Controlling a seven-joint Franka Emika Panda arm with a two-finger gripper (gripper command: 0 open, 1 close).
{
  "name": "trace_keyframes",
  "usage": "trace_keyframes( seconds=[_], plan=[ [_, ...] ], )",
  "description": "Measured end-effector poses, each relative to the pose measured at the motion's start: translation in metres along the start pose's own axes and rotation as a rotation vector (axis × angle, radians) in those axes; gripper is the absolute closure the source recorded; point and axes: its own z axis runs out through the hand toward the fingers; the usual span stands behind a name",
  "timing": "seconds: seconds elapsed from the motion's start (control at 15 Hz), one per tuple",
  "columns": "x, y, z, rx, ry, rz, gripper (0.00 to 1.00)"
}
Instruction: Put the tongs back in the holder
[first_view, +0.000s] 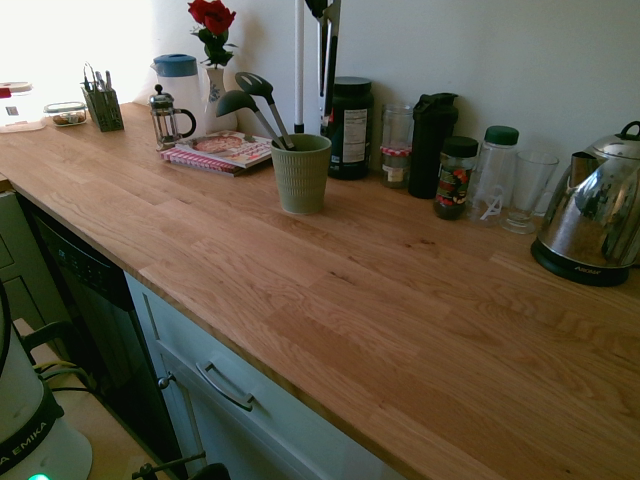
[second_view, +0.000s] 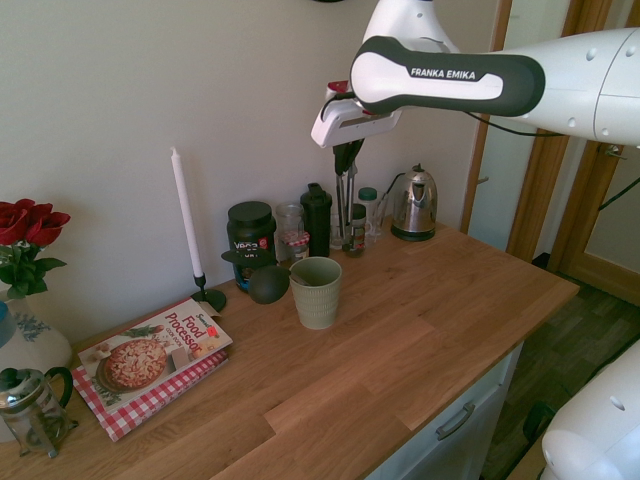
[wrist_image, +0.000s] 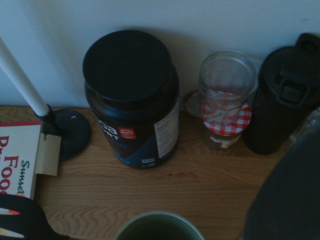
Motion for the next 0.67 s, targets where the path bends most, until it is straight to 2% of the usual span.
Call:
trace_keyframes(
  seconds=[0.27,0.67],
  plan=[
    [-0.002,-0.030,0.021,-0.014,-0.008,-0.006,1.00],
    [-0.006,-0.046,0.026,-0.020,-0.015,-0.017,1.00]
  ],
)
